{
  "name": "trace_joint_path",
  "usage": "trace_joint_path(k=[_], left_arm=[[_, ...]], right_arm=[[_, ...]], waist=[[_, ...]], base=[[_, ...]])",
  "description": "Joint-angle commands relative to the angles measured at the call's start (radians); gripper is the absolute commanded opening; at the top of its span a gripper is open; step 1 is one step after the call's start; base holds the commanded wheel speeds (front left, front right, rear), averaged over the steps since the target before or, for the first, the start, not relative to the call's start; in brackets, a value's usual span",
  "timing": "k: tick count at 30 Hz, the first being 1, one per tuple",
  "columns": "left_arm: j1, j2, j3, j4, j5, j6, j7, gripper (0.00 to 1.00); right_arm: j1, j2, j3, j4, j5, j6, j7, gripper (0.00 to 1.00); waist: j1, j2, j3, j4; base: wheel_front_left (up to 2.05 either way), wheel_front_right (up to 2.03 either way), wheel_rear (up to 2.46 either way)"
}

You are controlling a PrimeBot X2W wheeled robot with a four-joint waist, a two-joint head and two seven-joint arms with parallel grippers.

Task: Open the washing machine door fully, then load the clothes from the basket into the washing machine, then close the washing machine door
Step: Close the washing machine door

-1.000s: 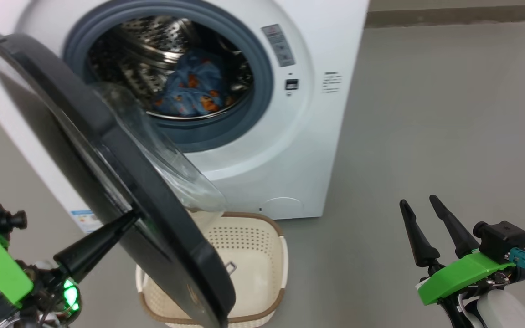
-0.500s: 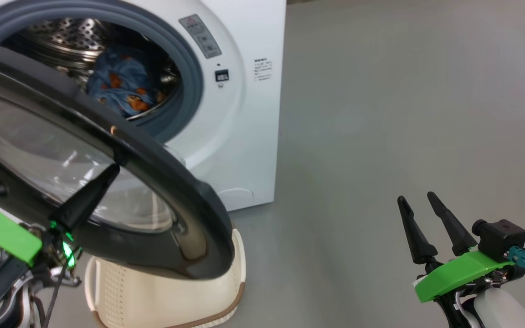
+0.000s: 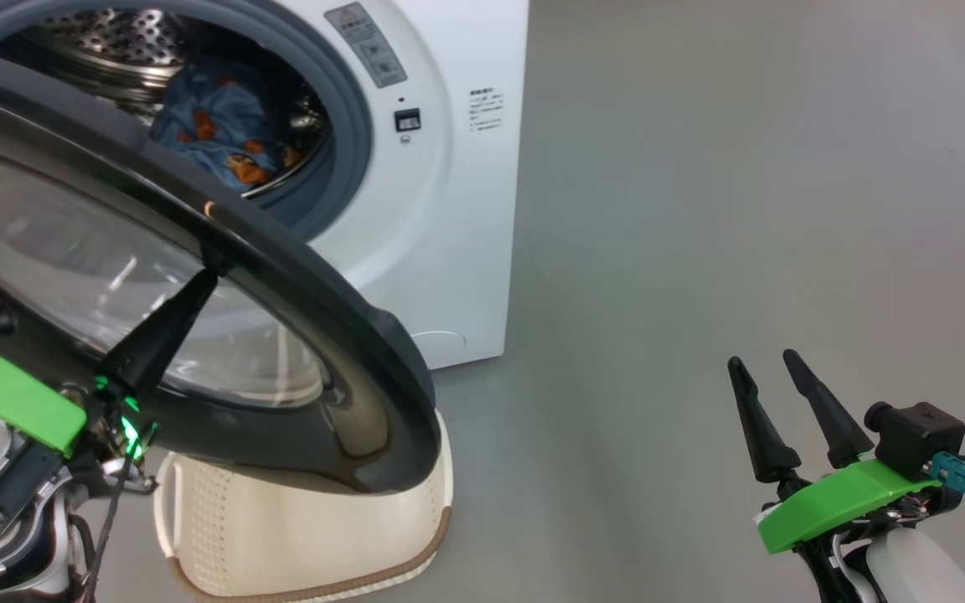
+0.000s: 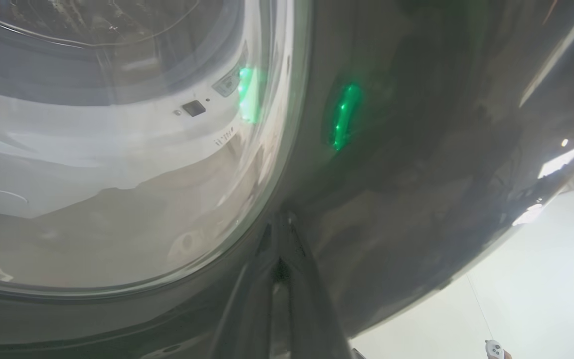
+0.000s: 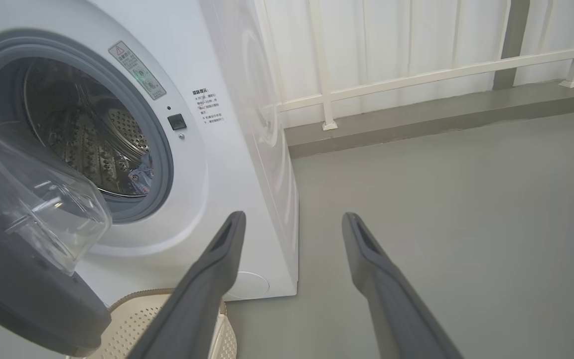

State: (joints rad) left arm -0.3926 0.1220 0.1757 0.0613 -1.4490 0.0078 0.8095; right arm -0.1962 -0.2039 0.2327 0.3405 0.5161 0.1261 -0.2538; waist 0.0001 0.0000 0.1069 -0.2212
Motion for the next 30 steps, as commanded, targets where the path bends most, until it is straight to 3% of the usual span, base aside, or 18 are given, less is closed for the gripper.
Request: trace_joint_path(k=[1,8,9,10,12,14,22,30], left_arm=[[-0.046,0.023,0.028,-0.018,0.008,-0.013,0.001,0.0],[-0.041,0.031,0.029,-0.022,0.039,-0.026,-0.022,0.0],[-0.036,0.035,0.029,-0.027,0.046,-0.031,-0.025,0.04],[-0.029,0.039,0.031,-0.033,0.053,-0.036,-0.03,0.3],[-0.015,0.04,0.036,-0.045,0.062,-0.04,-0.041,0.62],[-0.002,0.04,0.043,-0.059,0.073,-0.042,-0.055,1.0],[0.087,0.063,0.03,-0.146,0.258,-0.099,-0.191,1.0],[0.211,0.086,-0.02,-0.175,0.506,-0.136,-0.457,1.0]], right_arm=[[-0.025,-0.011,0.015,-0.021,-0.013,0.005,-0.008,1.0],[-0.026,-0.014,0.018,-0.018,-0.012,0.005,-0.008,1.0],[-0.025,-0.015,0.018,-0.017,-0.012,0.005,-0.008,1.0],[-0.024,-0.015,0.017,-0.017,-0.012,0.005,-0.008,1.0],[-0.022,-0.018,0.013,-0.017,-0.011,0.005,-0.008,1.0],[-0.018,-0.02,0.013,-0.018,-0.01,0.005,-0.008,1.0],[-0.02,-0.024,0.012,-0.019,-0.009,0.005,-0.008,1.0],[-0.024,-0.027,0.011,-0.025,-0.006,0.005,-0.008,1.0]], waist=[[-0.0001,0.0,-0.005,0.016],[-0.0001,0.0,-0.015,0.051],[-0.0001,0.0,-0.017,0.055],[-0.0001,0.0,-0.019,0.06],[-0.0001,0.0,-0.02,0.07],[-0.0001,0.0,-0.022,0.082],[-0.0001,0.0,-0.025,0.109],[-0.0001,0.0,-0.019,0.114]], base=[[0.0,0.0,0.0],[0.0,0.0,0.0],[0.0,0.0,0.0],[0.0,0.0,0.0],[0.0,0.0,0.0],[0.0,0.0,0.0],[0.0,0.0,0.0],[0.0,0.0,0.0]])
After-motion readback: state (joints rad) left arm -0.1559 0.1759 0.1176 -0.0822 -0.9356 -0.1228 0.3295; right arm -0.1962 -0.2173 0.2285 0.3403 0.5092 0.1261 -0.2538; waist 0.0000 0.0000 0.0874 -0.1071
